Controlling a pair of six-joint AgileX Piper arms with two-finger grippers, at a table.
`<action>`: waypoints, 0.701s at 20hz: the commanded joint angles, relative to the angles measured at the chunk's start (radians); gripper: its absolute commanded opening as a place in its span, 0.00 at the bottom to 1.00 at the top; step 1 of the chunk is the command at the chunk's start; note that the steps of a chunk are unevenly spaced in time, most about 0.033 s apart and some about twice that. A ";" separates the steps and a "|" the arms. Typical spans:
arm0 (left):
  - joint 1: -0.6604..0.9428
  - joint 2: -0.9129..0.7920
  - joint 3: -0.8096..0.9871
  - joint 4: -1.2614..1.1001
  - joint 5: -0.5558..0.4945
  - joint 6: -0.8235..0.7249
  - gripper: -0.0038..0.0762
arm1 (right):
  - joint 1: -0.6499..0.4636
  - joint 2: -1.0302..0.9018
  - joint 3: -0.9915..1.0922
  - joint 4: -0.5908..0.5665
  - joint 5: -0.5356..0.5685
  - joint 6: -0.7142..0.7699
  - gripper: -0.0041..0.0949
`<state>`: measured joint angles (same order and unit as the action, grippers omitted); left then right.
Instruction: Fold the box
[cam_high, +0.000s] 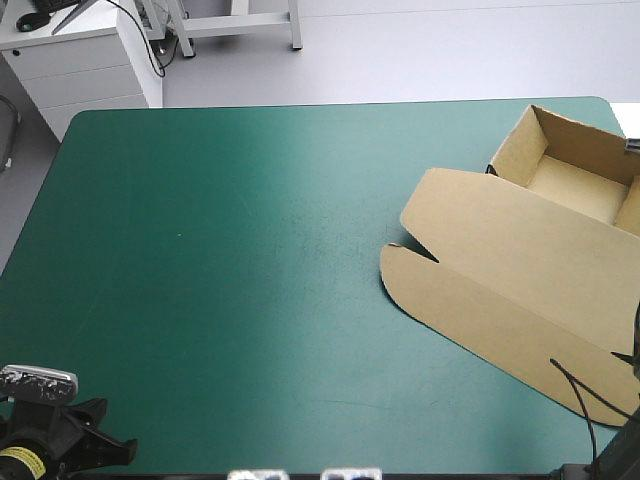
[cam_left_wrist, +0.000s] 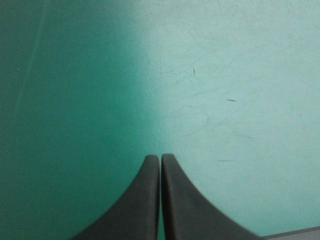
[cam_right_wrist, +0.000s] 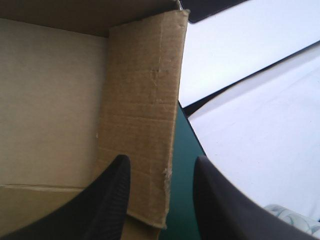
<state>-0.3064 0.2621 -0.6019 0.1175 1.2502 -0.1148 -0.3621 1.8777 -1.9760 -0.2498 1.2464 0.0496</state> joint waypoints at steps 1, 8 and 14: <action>-0.006 0.014 -0.012 0.061 0.030 0.005 0.04 | -0.006 -0.139 -0.034 0.073 0.001 -0.016 0.44; -0.006 -0.023 0.065 0.067 -0.094 0.005 0.04 | 0.079 -0.457 -0.028 0.459 0.001 -0.111 0.03; -0.006 -0.030 0.065 0.037 -0.106 0.005 0.04 | 0.287 -0.770 0.304 0.457 0.001 -0.143 0.03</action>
<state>-0.3064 0.2208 -0.5132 0.1614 1.1985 -0.1090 -0.1123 1.1952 -1.7805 0.2053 1.2533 -0.0623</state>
